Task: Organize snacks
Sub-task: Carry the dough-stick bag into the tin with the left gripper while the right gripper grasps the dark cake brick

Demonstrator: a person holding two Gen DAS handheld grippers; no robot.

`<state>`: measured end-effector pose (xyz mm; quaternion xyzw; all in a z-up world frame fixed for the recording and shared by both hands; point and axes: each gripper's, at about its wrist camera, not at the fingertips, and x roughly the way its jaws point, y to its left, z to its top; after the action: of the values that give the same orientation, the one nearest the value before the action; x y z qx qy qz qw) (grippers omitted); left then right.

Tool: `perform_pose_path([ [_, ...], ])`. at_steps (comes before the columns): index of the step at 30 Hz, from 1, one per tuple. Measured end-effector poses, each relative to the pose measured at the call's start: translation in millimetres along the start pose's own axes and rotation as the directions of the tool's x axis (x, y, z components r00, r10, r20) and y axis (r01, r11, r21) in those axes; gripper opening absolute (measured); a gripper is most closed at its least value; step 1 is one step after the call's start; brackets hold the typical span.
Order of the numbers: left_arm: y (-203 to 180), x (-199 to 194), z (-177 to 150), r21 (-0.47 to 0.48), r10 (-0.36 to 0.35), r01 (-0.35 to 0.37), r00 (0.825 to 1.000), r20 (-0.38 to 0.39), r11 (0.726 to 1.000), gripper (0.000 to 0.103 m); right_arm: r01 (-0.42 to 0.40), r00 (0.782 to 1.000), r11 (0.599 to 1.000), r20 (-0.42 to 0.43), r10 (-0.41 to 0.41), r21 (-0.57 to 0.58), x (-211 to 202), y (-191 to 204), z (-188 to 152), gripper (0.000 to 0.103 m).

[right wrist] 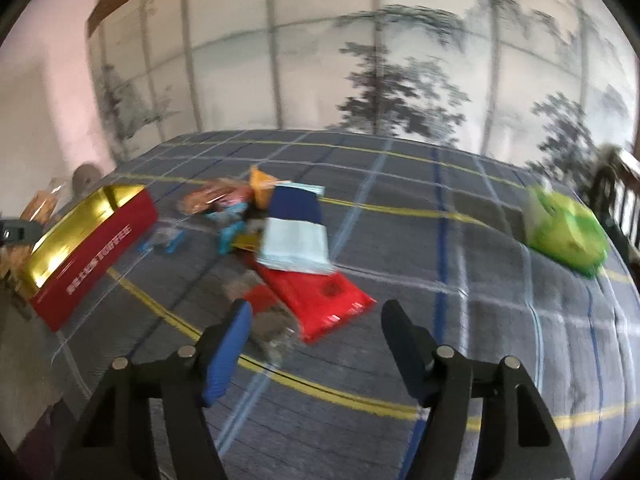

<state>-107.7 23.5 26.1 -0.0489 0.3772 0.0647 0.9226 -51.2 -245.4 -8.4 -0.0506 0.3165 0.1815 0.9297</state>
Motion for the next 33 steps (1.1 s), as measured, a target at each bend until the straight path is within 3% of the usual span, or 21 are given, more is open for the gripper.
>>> perform_pose_path([
  [4,13,-1,1,-0.018,0.004,-0.004,1.0,-0.002,1.0,0.034,-0.043,0.999,0.994,-0.017,0.042,-0.103,6,19,12,0.069],
  [9,27,1,5,-0.049,0.01,-0.011,1.0,-0.015,0.999,0.034,-0.037,0.996,0.977,-0.091,0.018,-0.209,29,33,16,0.066],
  [11,32,2,6,-0.055,0.017,-0.018,1.0,-0.016,0.998,0.034,-0.051,0.991,0.973,-0.136,0.021,-0.224,41,36,15,0.051],
  [12,35,3,7,-0.059,0.02,-0.021,1.0,-0.018,0.998,0.034,-0.062,0.988,0.972,-0.153,0.027,-0.228,44,37,15,0.036],
  [15,43,6,8,-0.059,0.032,-0.033,0.999,-0.024,0.998,0.034,-0.07,0.985,0.967,-0.169,0.029,-0.246,46,44,11,0.027],
  [20,61,16,11,-0.073,0.044,-0.047,0.998,-0.039,0.996,0.034,-0.107,0.985,0.978,-0.156,0.079,-0.18,34,51,6,0.026],
  [33,102,50,26,-0.072,0.129,-0.134,0.989,-0.066,0.988,0.034,-0.117,0.99,0.988,-0.095,0.107,-0.105,26,66,-12,0.026],
])
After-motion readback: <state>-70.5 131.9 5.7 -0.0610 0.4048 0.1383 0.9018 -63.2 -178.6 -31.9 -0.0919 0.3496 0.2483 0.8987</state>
